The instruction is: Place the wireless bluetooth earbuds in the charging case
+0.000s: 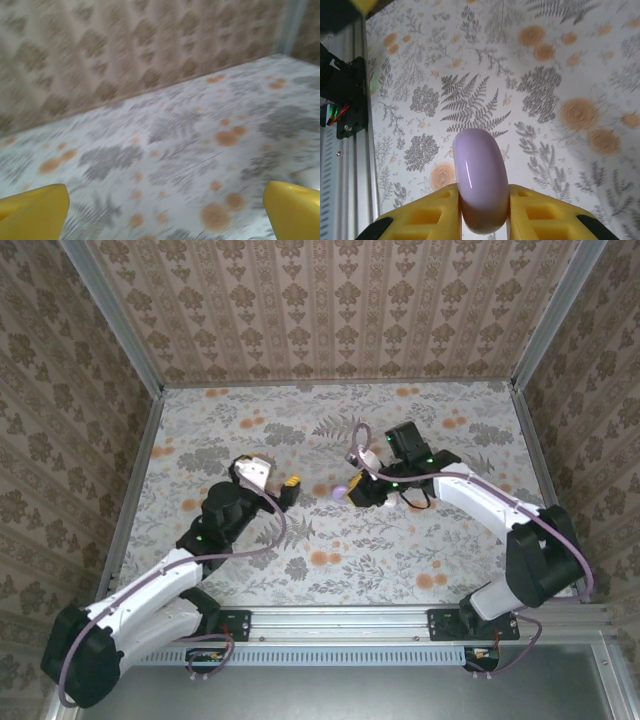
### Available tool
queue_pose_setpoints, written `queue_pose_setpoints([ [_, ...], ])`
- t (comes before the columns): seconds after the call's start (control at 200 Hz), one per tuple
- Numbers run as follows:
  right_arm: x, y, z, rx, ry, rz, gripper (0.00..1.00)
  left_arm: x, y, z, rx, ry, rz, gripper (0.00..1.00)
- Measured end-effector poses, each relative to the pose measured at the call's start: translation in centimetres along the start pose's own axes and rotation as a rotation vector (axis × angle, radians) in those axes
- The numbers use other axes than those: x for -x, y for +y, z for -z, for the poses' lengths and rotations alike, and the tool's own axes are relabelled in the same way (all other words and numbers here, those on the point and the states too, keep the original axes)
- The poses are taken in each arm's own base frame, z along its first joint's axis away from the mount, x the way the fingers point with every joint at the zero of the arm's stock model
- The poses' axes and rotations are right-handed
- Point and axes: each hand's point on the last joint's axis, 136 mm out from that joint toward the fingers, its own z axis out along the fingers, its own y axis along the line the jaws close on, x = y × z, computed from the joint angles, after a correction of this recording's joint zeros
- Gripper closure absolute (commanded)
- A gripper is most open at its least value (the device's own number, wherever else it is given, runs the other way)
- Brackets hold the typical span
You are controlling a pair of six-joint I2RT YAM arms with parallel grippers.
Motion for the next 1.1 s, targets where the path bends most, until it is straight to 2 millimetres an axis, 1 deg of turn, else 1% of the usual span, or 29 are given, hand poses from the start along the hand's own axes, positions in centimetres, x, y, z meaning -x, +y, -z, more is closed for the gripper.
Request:
queue_pose_setpoints([
  [0.145, -0.3, -0.3, -3.0, 0.025, 0.096, -0.086, 0.77, -2.4, 5.3, 0.5, 0.184, 0.128, 0.066, 0.0],
  [0.275, -0.8, -0.8, -5.5, 0.023, 0.174, -0.146, 0.78, -4.0, 9.0, 1.3, 0.304, 0.198, 0.111, 0.0],
  [0.44, -1.8, -1.6, -8.0, 0.024, 0.252, -0.217, 0.77, -6.3, 11.9, 1.9, 0.411, 0.282, 0.151, 0.0],
  [0.55, -2.5, -2.3, -9.0, 0.023, 0.292, -0.262, 0.77, -7.4, 13.9, 2.4, 0.485, 0.311, 0.17, 0.0],
  [0.58, -2.7, -2.5, -9.2, 0.02, 0.303, -0.272, 0.76, -7.6, 14.3, 2.5, 0.505, 0.317, 0.171, 0.0],
  [0.68, -3.6, -3.1, -9.7, 0.006, 0.339, -0.298, 0.72, -8.5, 15.8, 2.8, 0.566, 0.335, 0.178, 0.0],
  [0.775, -4.4, -3.5, -9.9, -0.018, 0.369, -0.323, 0.61, -9.3, 17.0, 3.2, 0.615, 0.357, 0.183, 0.0],
  [0.855, -4.9, -3.9, -9.8, -0.043, 0.389, -0.329, 0.55, -9.5, 17.9, 3.5, 0.65, 0.354, 0.186, 0.0],
  [0.995, -5.0, -5.1, -9.4, -0.105, 0.399, -0.334, 0.49, -9.7, 18.9, 3.8, 0.689, 0.336, 0.185, 0.0],
  [1.1, -4.6, -6.7, -8.3, -0.169, 0.377, -0.347, 0.46, -10.6, 19.7, 4.1, 0.714, 0.334, 0.181, 0.0],
])
